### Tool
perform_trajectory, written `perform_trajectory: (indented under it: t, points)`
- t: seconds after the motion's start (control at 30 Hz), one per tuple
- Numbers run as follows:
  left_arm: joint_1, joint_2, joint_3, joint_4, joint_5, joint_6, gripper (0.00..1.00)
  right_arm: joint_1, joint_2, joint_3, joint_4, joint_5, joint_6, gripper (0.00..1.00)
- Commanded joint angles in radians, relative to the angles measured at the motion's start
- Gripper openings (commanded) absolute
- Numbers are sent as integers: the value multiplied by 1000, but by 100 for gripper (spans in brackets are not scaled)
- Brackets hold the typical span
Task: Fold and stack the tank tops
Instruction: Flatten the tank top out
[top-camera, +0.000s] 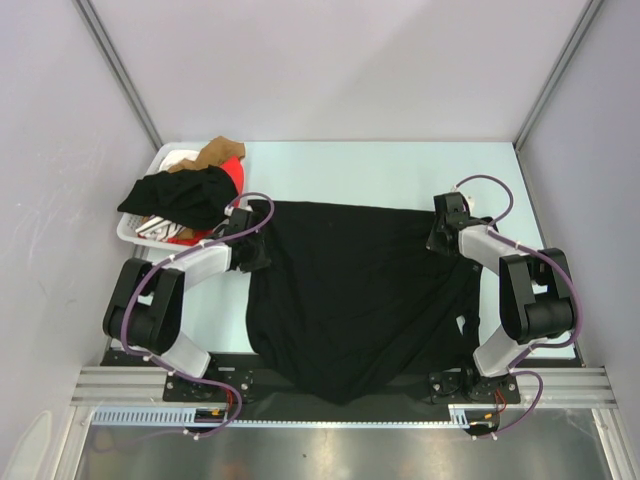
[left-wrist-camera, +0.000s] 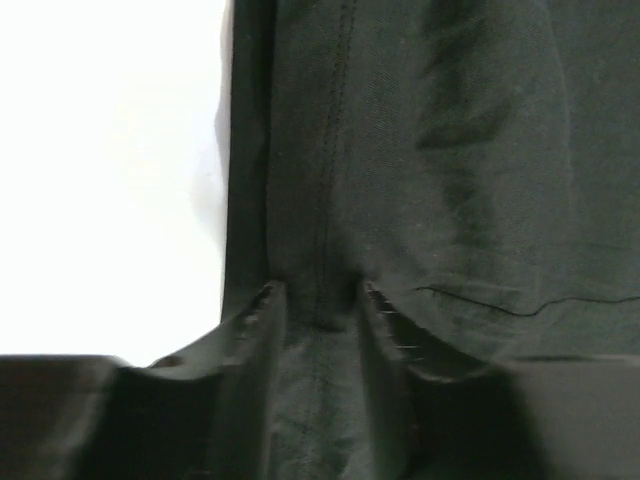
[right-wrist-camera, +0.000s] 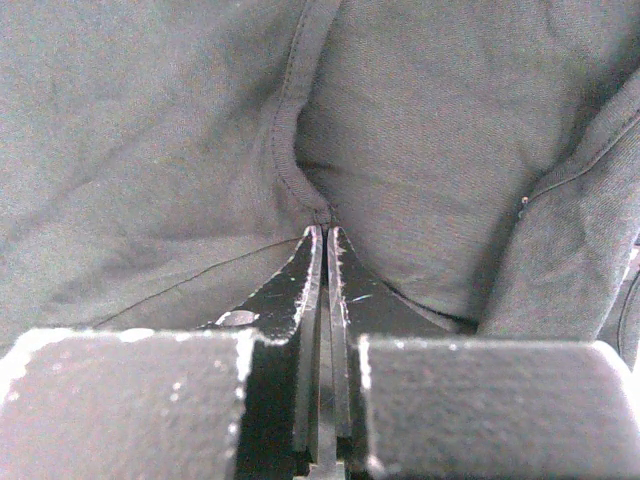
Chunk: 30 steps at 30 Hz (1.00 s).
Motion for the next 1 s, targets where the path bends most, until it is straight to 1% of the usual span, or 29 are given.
perform_trajectory:
  t: [0.0,0.03,0.07,0.1,0.23,0.37,0.53,0.77,0.8,0.87,0.9,0.93,0.97]
  points:
    - [12,10,6,18,-11,1,33,-5,-44,-2,26,4,16,0]
    - [12,10,4,21,-12,1,29,-7,-47,-2,24,5,16,0]
    - [14,7,4,20,-12,3,8,-5,-49,-3,27,5,16,0]
    - [14,3,7,15,-29,0,0,-7,-50,-5,26,5,14,0]
    - [12,-50,6,-9,-56,-3,0,-8,-59,-5,21,10,19,0]
    - [9,-105,24,-48,-76,-6,4,-11,-79,-2,13,11,24,0]
    - [-4,-171,59,-113,-107,-2,4,-19,-159,-3,-2,25,31,0]
    - [-40,-196,122,-175,-141,0,7,-34,-273,-5,-14,13,34,0]
    - [-40,-193,121,-167,-142,-2,9,-36,-279,-6,-14,7,34,0]
    - [-40,-173,116,-157,-142,3,18,-40,-279,-6,-16,-2,34,0]
    - [-40,-159,116,-149,-136,6,18,-42,-276,-10,-13,-10,34,0]
    - [-40,-145,118,-149,-135,6,17,-42,-273,-13,-11,-13,36,0]
    - [-40,-133,118,-147,-132,6,5,-42,-265,-13,-8,-19,36,0]
